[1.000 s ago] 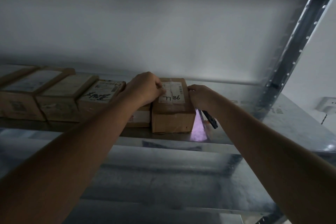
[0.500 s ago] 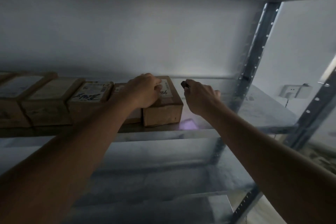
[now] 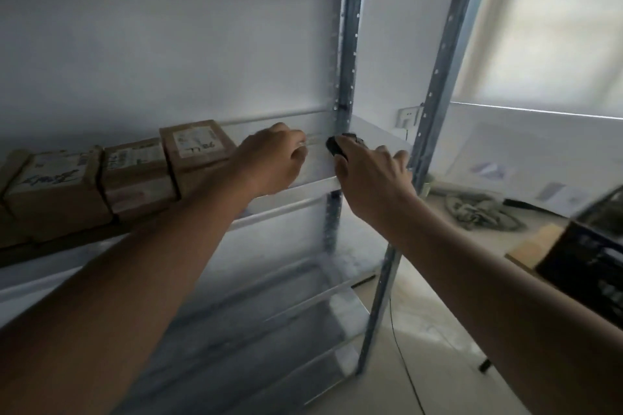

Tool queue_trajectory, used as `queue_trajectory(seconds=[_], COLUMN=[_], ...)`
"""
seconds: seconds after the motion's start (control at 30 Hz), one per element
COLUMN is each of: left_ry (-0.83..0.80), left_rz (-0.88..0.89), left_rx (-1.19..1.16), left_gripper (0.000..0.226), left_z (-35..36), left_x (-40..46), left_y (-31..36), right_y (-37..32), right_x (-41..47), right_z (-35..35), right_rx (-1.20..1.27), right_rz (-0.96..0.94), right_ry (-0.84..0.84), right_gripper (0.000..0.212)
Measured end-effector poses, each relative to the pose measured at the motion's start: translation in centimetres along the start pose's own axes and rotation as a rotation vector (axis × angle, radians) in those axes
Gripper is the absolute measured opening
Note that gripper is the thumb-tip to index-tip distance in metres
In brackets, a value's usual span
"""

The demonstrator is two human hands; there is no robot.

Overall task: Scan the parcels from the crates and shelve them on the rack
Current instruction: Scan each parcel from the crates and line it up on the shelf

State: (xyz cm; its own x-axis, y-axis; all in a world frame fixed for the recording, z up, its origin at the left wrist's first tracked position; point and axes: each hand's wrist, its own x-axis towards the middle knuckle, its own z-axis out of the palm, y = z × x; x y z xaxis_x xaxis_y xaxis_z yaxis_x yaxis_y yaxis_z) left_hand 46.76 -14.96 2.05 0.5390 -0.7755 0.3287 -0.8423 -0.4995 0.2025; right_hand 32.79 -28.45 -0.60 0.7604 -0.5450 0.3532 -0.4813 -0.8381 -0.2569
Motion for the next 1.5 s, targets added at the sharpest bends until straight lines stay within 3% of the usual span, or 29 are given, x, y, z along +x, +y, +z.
queue_trajectory(seconds=[0.07,0.2,0.33,0.6,0.83,1.1,1.5], left_ry=[-0.028,-0.082,-0.132,-0.242,-0.299,-0.355,-0.501], left_rz=[0.054,0.175,0.255,0.405,0.524,0.662,0.761], left_rx=[-0.007,0.011,-0.039,-0.080,-0.124,-0.176,-0.204], left_gripper=[0.061,0.050,0.054,0.059,0.056,0.050,0.048], left_z=[0.7,2.4,4.8,9.3,13.6,21.2,33.1], left_x=[0.0,-0.2,-0.7,-2.1,0.3,7.4,21.4], left_y=[2.8,9.6,16.6,31.4,41.4,50.8,62.0], right_y=[2.3,8.0,14.3,24.2,32.6,42.8,61.4], right_x=[-1.7,-4.5,-9.0,-19.8,-24.3,-23.6,-15.2], right_z=[-1.1,-2.4,-4.9,-11.9,-14.7,-15.6,-12.2], right_rx=[-0.008,-0.055,-0.065,-0.081,-0.047,-0.068,-0.049], right_rz=[0.034,0.077,0.171,0.492,0.706,0.891,1.075], right_ry=[-0.001,0.031,0.046,-0.036,-0.025,-0.017,-0.027], right_gripper=[0.038,0.033,0.033,0.042,0.044,0.045,0.048])
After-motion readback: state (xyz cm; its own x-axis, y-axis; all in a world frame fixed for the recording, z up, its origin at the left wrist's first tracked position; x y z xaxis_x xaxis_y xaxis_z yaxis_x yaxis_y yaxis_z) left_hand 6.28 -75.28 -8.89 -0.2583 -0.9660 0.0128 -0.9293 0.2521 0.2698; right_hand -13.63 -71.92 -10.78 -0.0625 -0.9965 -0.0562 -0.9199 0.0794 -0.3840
